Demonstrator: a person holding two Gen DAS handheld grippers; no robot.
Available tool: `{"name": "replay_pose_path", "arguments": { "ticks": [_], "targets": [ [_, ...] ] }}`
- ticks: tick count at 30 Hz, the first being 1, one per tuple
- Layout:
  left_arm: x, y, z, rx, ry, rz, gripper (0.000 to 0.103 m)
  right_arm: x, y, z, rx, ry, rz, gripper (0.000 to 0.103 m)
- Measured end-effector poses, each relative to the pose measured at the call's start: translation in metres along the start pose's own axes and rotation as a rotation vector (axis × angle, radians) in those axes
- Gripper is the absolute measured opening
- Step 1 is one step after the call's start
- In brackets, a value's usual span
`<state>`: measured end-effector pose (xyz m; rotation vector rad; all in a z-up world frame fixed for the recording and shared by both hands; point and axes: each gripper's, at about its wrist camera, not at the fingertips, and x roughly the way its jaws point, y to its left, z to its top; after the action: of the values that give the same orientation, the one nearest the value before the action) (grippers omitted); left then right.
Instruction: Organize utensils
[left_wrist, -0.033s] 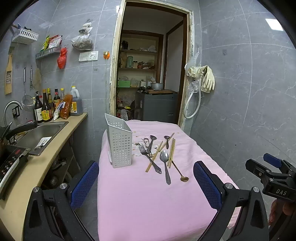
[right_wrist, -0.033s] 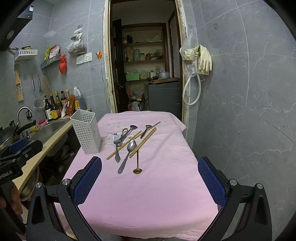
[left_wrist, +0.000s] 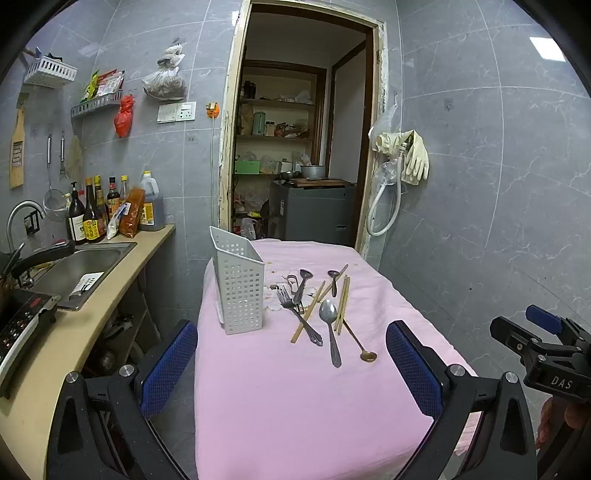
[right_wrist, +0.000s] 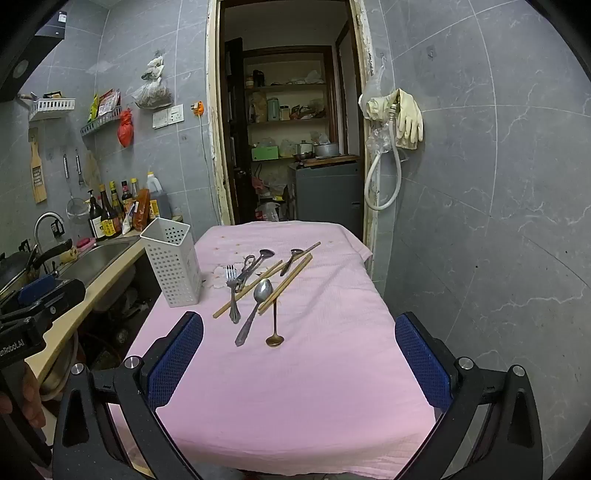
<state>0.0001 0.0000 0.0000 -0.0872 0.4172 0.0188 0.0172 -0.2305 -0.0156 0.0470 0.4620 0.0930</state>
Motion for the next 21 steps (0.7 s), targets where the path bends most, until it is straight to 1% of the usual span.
{"name": "replay_pose_path", "arguments": {
  "ticks": [21],
  "targets": [
    [-0.0002,-0.0001,-0.0001,0.0,-0.004,-0.002,0.103,0.0003,0.0022,0.0002,-0.007,-0.004,-0.004,0.102]
  ]
}}
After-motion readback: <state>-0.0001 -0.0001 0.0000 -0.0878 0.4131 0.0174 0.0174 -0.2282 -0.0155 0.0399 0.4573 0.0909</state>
